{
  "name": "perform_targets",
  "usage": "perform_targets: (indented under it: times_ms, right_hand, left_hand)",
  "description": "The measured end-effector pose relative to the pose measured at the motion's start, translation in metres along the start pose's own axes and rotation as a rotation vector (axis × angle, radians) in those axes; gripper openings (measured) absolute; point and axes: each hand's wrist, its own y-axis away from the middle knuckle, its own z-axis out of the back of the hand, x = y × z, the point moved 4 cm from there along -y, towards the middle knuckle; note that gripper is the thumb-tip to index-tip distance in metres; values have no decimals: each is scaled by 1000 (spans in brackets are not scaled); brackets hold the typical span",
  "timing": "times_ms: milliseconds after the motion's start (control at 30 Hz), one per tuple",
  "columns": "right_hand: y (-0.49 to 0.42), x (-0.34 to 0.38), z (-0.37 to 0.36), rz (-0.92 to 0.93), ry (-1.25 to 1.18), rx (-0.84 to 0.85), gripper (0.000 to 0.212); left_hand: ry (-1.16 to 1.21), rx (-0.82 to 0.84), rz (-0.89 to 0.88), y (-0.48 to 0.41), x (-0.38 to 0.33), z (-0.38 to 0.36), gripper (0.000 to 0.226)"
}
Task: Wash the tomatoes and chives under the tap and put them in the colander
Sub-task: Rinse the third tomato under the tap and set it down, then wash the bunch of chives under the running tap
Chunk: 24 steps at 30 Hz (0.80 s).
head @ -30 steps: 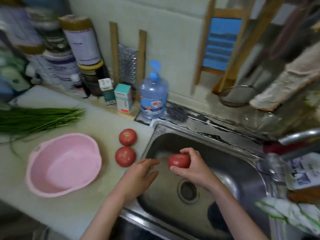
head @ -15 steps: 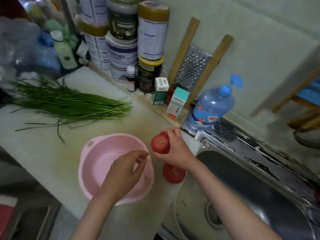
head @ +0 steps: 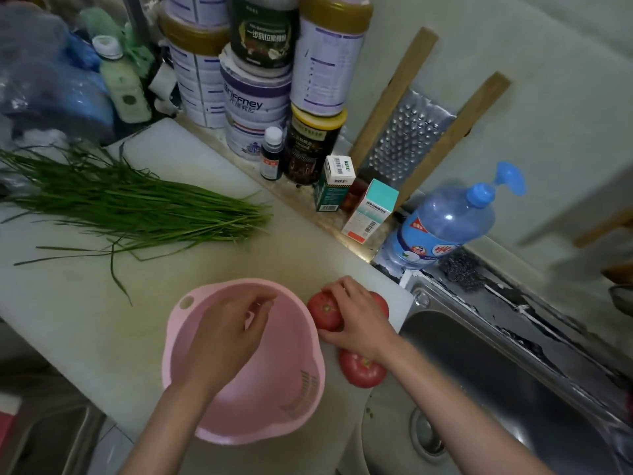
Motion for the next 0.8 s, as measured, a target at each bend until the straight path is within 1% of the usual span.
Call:
perform_targets:
  times_ms: [100,167,233,300,367,433,500,567,667,733,800]
  right_hand:
    - [-1,-1,3,5,-10,20,67]
    - [-1,2,13,18,-45,-2,62]
    - [-3,8,29,36,-71,-56,54]
    - [-6,16,45,61,-73,-118,48]
    - [-12,26,58,83,-78,-167,45]
    - [-22,35,65,106,-84,-192,43]
    - [-35,42,65,119,-93,-181,42]
    - [-48,48,61,140,-106,-144,42]
    - [-64,53,53,176,-98,-95,42]
    - [-73,53,50,178,-97,-68,40]
    - [-82,50,46,174,-103,-47,39]
  left_hand:
    - [38,-43,7,-9,0,6,20]
    - [51,-82,-14,-20,1,11,22]
    - [11,-107,-39,-36,4,17,24]
    - [-80,-94,-72,-60,12,26,30]
    - [-215,-42,-109,-93,21,37,44]
    - [-425,49,-97,-127,33,50,71]
    - [-681,160,-40,-155,49,60,103]
    - [-882,255,5,-172,70,66,124]
    - [-1026,362,33,-190,94,71,137]
    - [-1074,428,35,-199,100,74,137]
    - [-1112,502,-1,-205,99,74,132]
